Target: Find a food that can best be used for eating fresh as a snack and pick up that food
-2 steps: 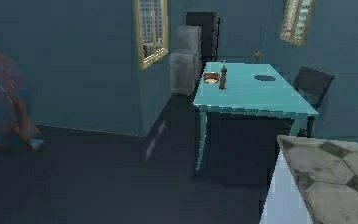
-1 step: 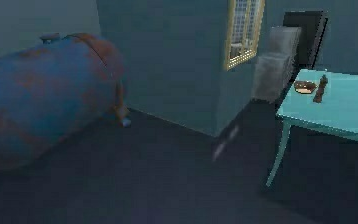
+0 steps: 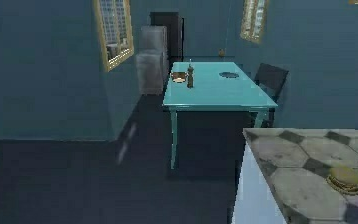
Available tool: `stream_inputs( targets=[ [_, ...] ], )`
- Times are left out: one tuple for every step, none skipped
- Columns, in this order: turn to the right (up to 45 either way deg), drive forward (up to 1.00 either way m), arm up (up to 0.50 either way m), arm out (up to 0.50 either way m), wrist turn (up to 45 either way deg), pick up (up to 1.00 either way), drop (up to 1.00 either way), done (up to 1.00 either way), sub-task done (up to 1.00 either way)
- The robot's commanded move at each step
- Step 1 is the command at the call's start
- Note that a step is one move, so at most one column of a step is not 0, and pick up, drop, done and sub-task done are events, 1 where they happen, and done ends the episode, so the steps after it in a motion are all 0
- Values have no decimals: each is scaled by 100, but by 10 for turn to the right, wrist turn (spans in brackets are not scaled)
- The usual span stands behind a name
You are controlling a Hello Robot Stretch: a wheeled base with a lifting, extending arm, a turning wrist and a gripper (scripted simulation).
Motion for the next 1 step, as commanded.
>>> stream_inputs(
  targets=[
    [0, 80, 0, 0, 0, 0, 0, 0, 0]
  ],
)
